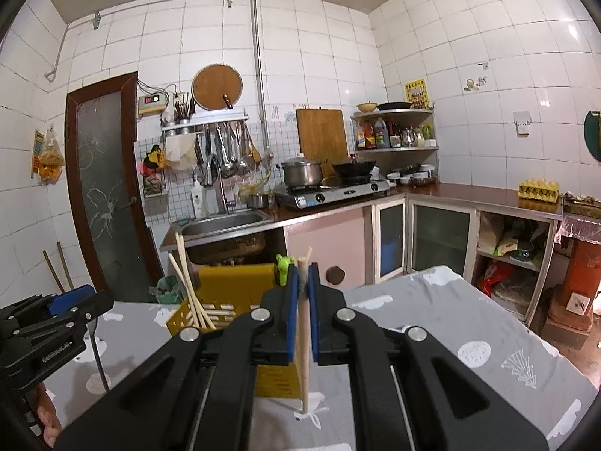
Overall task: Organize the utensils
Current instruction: 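Carry the grey spoon and chopstick up over the yellow holder, then open both tools to drop the spoon and chopstick into the holder, then move both open tools back toward the light-blue spoon and last chopstick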
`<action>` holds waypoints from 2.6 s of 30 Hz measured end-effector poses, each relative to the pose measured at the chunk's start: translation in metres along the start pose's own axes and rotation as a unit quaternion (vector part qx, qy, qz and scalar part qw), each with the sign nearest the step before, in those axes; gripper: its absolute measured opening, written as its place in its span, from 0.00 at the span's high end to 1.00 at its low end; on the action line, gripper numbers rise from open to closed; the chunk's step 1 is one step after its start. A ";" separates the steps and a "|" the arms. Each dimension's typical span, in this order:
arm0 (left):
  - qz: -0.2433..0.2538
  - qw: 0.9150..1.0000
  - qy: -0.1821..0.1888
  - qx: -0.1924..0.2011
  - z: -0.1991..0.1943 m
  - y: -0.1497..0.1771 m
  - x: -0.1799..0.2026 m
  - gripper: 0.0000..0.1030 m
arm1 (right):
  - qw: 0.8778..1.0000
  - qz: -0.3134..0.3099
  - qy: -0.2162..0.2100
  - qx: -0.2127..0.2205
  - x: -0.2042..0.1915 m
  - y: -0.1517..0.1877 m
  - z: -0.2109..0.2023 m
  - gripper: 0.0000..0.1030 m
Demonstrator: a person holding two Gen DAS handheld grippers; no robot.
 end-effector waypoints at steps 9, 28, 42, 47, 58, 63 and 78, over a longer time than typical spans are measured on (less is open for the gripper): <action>-0.005 0.999 0.001 0.036 -0.002 -0.046 -0.004 0.67 | 0.999 -0.017 -0.019 0.020 -0.019 -0.036 0.001 0.94; 0.020 0.992 -0.018 0.122 0.029 -0.133 0.021 0.66 | 0.995 -0.029 -0.024 0.088 -0.046 -0.135 0.025 0.94; 0.021 0.997 -0.015 0.075 0.116 -0.082 0.023 0.66 | 0.999 -0.023 -0.018 0.038 -0.028 -0.083 0.095 0.94; 0.020 0.999 -0.010 0.049 0.132 -0.059 0.015 0.66 | 0.999 -0.028 -0.022 0.008 -0.026 -0.055 0.107 0.94; 0.001 0.999 -0.014 0.032 0.119 -0.034 -0.003 0.39 | 0.997 -0.054 -0.005 -0.057 -0.010 -0.011 0.125 0.90; -0.010 0.999 -0.019 0.040 0.088 -0.042 -0.016 0.14 | 0.996 -0.057 0.018 -0.061 0.001 -0.012 0.110 0.40; -0.067 0.997 -0.032 -0.003 -0.006 -0.003 -0.063 0.05 | 0.992 -0.056 0.039 -0.105 0.011 0.025 0.003 0.19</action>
Point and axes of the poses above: each gripper's, at about its wrist camera, not at the fingertips, and z roughly the way its jaws point, x to its right, y to its underside, the point moved 6 cm from there along z, roughly the way its jaws point, and after that the axes turned 2 degrees about -z, right-handed, at the moved point
